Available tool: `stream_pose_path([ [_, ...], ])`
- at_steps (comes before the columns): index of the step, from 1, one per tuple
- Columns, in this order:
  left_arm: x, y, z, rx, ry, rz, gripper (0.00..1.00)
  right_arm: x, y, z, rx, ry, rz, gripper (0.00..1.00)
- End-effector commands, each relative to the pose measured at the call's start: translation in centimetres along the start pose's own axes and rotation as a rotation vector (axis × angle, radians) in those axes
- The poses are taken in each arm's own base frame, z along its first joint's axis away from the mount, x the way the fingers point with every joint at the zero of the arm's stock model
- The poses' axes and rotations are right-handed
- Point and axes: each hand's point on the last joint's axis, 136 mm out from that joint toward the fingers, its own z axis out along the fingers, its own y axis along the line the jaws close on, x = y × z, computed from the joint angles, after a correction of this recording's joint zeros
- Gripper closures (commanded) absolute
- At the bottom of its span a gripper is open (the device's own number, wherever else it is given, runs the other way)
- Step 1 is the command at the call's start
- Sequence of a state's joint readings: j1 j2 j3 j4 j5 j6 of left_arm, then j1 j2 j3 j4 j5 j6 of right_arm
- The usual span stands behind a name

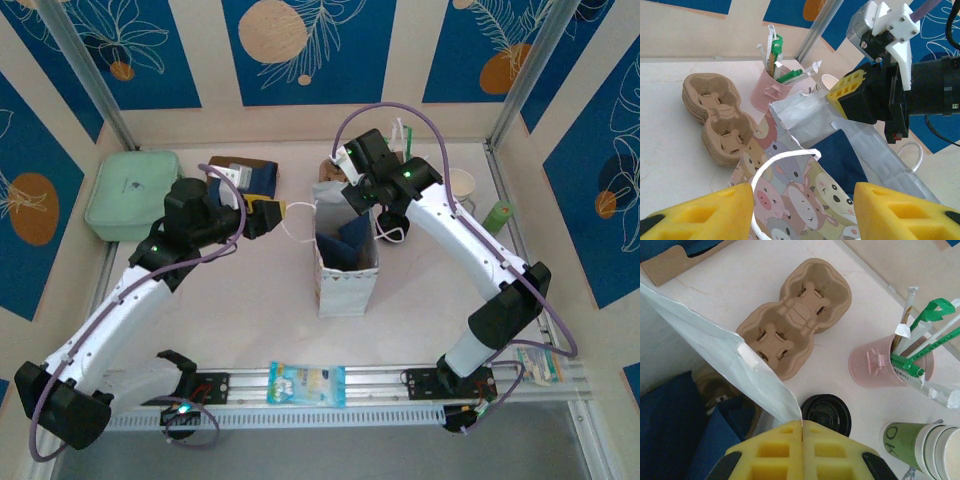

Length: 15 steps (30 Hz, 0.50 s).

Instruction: Pack the takeout coffee

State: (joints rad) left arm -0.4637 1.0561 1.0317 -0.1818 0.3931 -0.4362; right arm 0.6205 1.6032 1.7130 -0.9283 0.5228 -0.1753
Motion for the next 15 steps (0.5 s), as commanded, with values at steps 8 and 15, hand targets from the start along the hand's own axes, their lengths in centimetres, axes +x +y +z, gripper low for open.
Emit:
stream_pose_path([
  [8, -0.7, 0.0, -1.5, -0.032, -0.026, 0.048, 0.33, -2.0, -0.9, -4.2, -0.059, -0.141, 0.120, 0.42],
  [15, -1.0, 0.7, -2.7, -0.101, -0.052, 0.099, 0.21, -1.9, -2.2, -6.9, -0.078, -0.223, 0.214, 0.31],
])
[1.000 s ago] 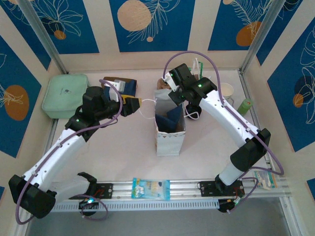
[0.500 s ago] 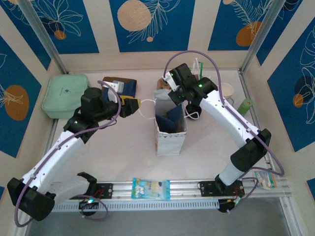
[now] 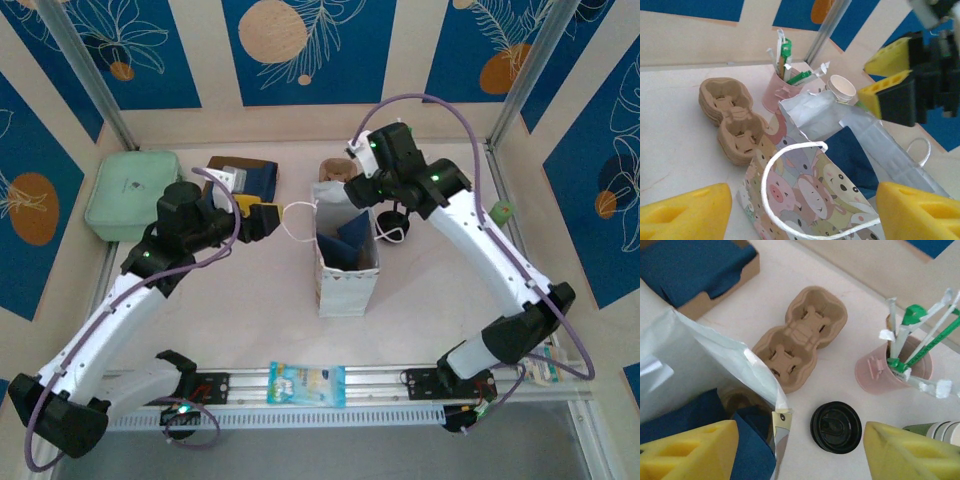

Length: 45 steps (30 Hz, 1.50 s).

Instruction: Pack the takeout coffee

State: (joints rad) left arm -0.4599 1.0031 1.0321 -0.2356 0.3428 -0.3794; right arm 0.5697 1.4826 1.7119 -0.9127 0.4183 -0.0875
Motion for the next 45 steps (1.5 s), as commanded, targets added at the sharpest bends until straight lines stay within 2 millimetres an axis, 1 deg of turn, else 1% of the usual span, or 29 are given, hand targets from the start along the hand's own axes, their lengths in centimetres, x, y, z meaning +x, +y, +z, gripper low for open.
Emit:
stream_pose_path([
  [1, -0.8, 0.8, -1.3, -0.068, -0.039, 0.051, 0.20, -1.2, -0.4, -2.7, -0.032, -0.102, 0.075, 0.31],
  [6, -0.7, 2.1, -2.4, -0.155, -0.069, 0.086, 0.15, -0.3, -1.9, -4.6, -0.021, -0.164, 0.159, 0.28],
  [11, -0.2, 4.1, -3.4, -0.266, -0.099, 0.112, 0.03, 1.0, -3.9, -6.2, 0.016, -0.238, 0.253, 0.27],
  [14, 0.2, 5.2, -4.0, -0.329, -0.114, 0.126, 0.00, 2.2, -5.1, -6.6, 0.053, -0.255, 0.315, 0.25],
  [20, 0.9, 7.1, -5.4, -0.425, -0.186, 0.148, 0.00, 5.2, -6.4, -6.4, 0.104, -0.266, 0.417, 0.24],
  [24, 1.7, 8.4, -6.0, -0.477, -0.238, 0.156, 0.00, 7.3, -6.8, -5.9, 0.122, -0.256, 0.457, 0.24],
  [29, 2.9, 10.0, -6.3, -0.551, -0.231, 0.167, 0.00, 9.6, -6.9, -5.4, 0.149, -0.252, 0.461, 0.24],
  [34, 4.1, 11.3, -6.4, -0.601, -0.213, 0.185, 0.00, 11.6, -7.2, -5.5, 0.204, -0.305, 0.449, 0.23],
  [38, 5.0, 12.2, -6.6, -0.643, -0.204, 0.195, 0.00, 13.4, -7.7, -5.5, 0.264, -0.309, 0.473, 0.22],
  [43, 5.7, 12.9, -6.8, -0.671, -0.202, 0.236, 0.00, 15.5, -8.1, -5.0, 0.321, -0.275, 0.510, 0.18],
  [44, 5.8, 13.1, -6.9, -0.681, -0.199, 0.239, 0.00, 15.9, -8.1, -4.9, 0.325, -0.269, 0.518, 0.14],
  [45, 5.9, 13.2, -6.9, -0.690, -0.198, 0.242, 0.00, 16.1, -8.1, -4.7, 0.326, -0.267, 0.523, 0.04],
])
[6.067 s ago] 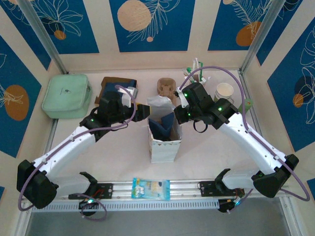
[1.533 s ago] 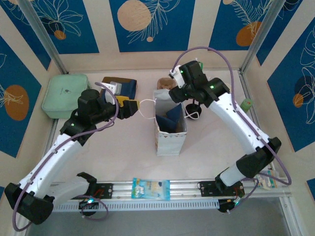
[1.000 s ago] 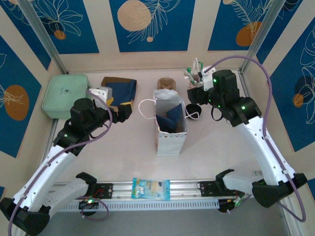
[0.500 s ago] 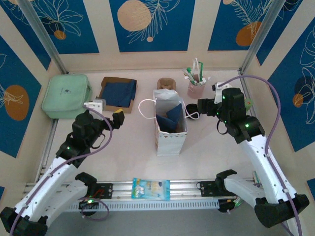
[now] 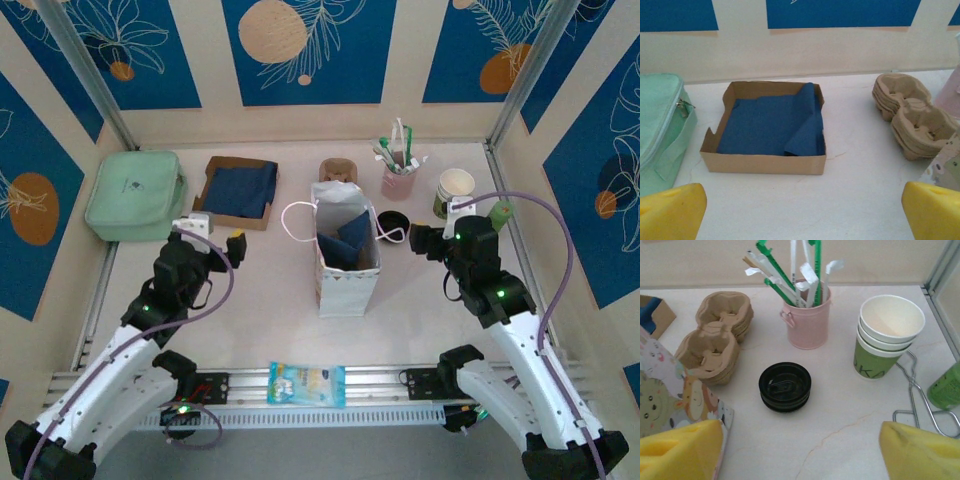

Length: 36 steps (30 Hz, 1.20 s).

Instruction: Pack the takeout coffee

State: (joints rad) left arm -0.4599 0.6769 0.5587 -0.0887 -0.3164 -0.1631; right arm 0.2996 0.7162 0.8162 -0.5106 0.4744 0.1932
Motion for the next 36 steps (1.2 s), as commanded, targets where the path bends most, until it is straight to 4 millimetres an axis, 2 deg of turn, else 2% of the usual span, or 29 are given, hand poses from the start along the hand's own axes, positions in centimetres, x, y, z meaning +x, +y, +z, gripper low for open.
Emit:
stream_pose_path([
  [1, -0.4, 1.2, -0.1, -0.060, -0.038, 0.028, 0.00, 0.1, -1.1, 0.0, 0.053, -0.030, 0.042, 0.01],
  [9, 1.0, 2.6, -0.6, -0.127, -0.040, 0.046, 0.00, 1.9, -1.9, 0.0, 0.077, -0.069, 0.115, 0.01],
  [16, 1.4, 3.7, -1.9, -0.173, -0.089, 0.087, 0.00, 4.1, -1.8, 0.8, 0.066, -0.052, 0.153, 0.01],
  [26, 3.3, 5.7, -3.3, -0.293, -0.073, 0.125, 0.00, 6.6, -3.0, 1.9, 0.143, -0.025, 0.125, 0.01],
  [36, 4.6, 6.3, -3.6, -0.344, -0.080, 0.158, 0.00, 8.7, -3.7, 2.2, 0.191, -0.009, 0.077, 0.01],
])
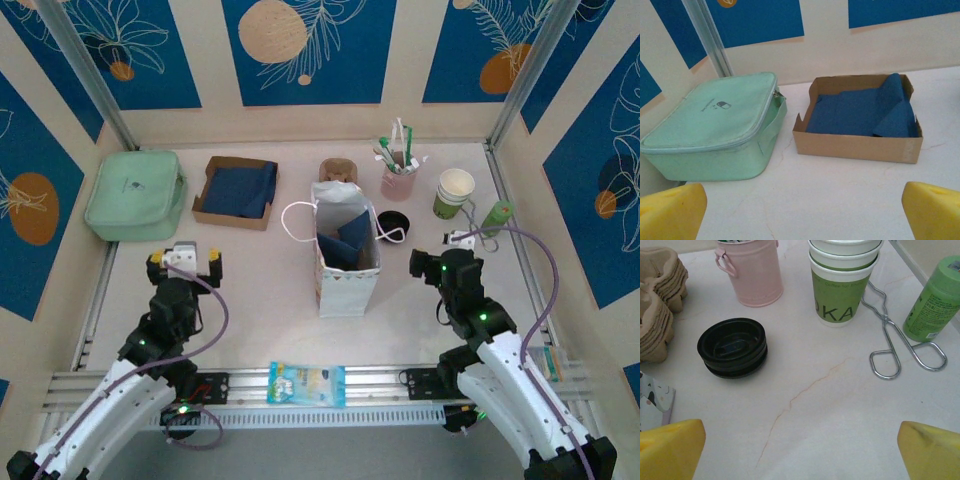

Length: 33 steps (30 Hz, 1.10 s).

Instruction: Pack the takeout coffee

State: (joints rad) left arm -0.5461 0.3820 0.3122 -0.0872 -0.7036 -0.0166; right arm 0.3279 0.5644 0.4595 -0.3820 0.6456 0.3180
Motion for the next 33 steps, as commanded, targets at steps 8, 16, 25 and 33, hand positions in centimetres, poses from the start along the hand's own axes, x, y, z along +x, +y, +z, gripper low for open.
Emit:
stream_pose_path([
  [8, 1.6, 0.5, 0.0, -0.069, 0.007, 0.055, 0.00, 0.9, -0.1, -0.8, -0.013, -0.097, -0.049, 0.01],
  [16, 2.9, 0.2, -0.2, -0.074, 0.022, 0.103, 0.00, 2.2, -0.6, -1.1, -0.007, -0.102, -0.017, 0.01],
  [25, 4.8, 0.0, -0.4, -0.072, 0.033, 0.125, 0.00, 3.7, -0.7, 0.1, 0.013, -0.103, -0.022, 0.01],
  [33, 5.6, 0.4, -0.6, -0.089, 0.031, 0.121, 0.00, 3.8, -0.6, 0.7, 0.018, -0.126, -0.033, 0.01],
])
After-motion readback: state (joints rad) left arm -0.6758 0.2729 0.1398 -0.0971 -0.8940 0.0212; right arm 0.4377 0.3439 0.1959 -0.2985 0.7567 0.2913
